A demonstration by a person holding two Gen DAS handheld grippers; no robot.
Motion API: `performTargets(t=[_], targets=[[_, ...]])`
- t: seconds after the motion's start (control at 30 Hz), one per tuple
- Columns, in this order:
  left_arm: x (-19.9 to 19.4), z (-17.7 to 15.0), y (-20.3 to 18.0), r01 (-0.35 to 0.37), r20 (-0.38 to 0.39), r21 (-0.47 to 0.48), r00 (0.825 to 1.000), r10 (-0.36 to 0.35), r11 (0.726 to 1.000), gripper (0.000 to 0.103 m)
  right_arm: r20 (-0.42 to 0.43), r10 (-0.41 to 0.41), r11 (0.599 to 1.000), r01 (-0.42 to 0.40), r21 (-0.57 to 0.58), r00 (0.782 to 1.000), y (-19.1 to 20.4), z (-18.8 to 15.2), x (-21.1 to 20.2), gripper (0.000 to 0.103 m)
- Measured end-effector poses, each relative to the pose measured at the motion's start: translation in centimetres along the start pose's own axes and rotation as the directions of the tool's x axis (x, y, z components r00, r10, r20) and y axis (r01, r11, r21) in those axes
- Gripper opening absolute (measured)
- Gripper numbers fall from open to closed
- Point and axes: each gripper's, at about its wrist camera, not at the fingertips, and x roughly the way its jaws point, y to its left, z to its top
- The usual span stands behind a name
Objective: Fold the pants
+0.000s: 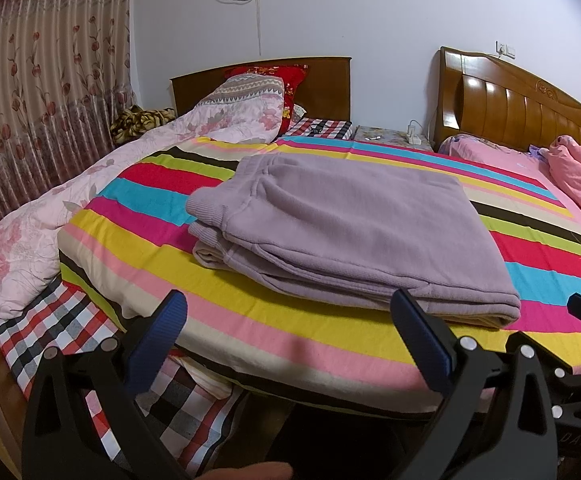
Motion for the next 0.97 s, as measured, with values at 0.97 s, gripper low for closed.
performTargets(t=[0.97], targets=[[1.0, -0.4, 0.9, 0.036, -0.048, -0.034, 0.998, -0.038, 0.999, 0.101, -0.002, 0.006, 1.0, -0.006, 0.004, 1.0, 0.0, -0.8, -0.3, 0.099]])
